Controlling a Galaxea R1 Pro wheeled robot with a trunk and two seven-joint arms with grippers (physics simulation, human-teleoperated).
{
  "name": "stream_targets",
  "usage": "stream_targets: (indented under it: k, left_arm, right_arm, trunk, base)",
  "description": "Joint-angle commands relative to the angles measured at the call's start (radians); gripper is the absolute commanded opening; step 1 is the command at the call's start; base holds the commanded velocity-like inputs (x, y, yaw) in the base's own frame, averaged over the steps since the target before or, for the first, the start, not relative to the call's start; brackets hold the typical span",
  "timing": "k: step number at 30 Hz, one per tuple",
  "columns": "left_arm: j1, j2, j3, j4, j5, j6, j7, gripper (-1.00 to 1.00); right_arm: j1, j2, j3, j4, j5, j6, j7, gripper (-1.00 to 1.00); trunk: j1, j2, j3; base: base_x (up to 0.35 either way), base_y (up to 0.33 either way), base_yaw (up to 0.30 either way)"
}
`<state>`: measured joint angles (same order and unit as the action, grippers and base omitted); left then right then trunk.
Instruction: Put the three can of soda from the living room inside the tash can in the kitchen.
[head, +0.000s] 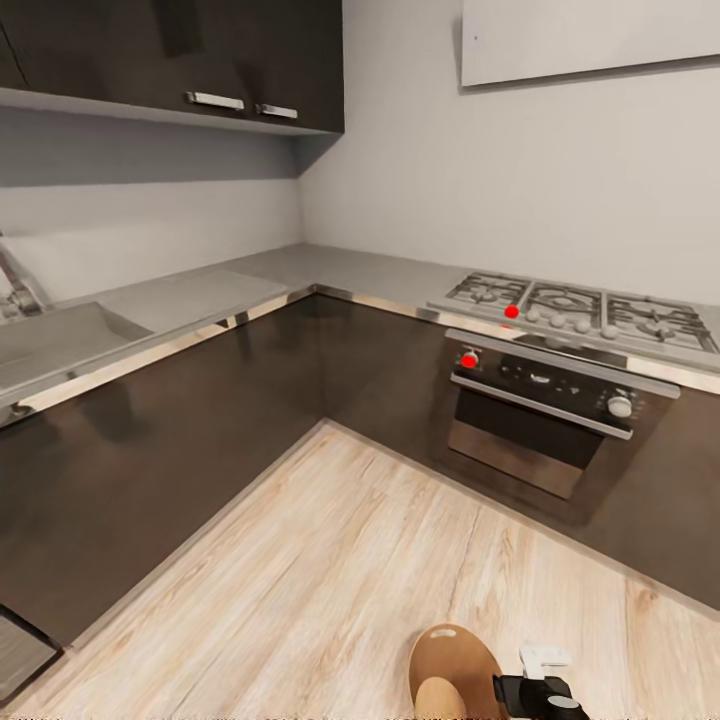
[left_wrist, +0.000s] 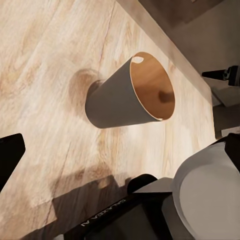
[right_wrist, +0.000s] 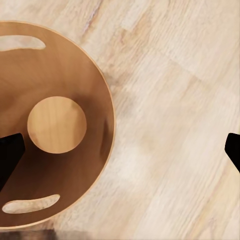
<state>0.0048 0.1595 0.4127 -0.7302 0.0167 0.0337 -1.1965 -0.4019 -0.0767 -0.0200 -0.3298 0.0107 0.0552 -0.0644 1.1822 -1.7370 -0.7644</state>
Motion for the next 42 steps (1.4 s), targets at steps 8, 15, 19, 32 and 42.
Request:
stream_targets:
  k: [8, 15, 19, 32, 42]
  left_arm:
    - [0.000, 0.000, 0.000, 0.000, 0.000, 0.000, 0.000, 1.00]
    - [0.000, 0.000, 0.000, 0.000, 0.000, 0.000, 0.000, 1.00]
    - [0.000, 0.000, 0.000, 0.000, 0.000, 0.000, 0.000, 1.00]
    - [0.000, 0.000, 0.000, 0.000, 0.000, 0.000, 0.000, 1.00]
    - [0.000, 0.000, 0.000, 0.000, 0.000, 0.000, 0.000, 1.00]
  right_arm:
    - [0.000, 0.000, 0.000, 0.000, 0.000, 0.000, 0.000, 1.00]
    - [0.000, -0.001, 0.000, 0.000, 0.000, 0.000, 0.000, 1.00]
    - [0.000, -0.001, 0.000, 0.000, 0.000, 0.000, 0.000, 1.00]
    - [0.000, -0.002, 0.000, 0.000, 0.000, 0.000, 0.000, 1.00]
    - [0.000, -0.002, 0.000, 0.000, 0.000, 0.000, 0.000, 1.00]
  trunk:
    - [0.000, 0.000, -0.013]
    - [0.000, 0.000, -0.025]
    - [0.000, 0.000, -0.031]
    - [0.000, 0.000, -0.052]
    - [0.000, 0.000, -0.069]
  base:
    - [0.000, 0.000, 0.000]
    - [0.000, 0.000, 0.000]
    - [0.000, 0.000, 0.000]
    - [0.000, 0.000, 0.000]
    - [0.000, 0.000, 0.000]
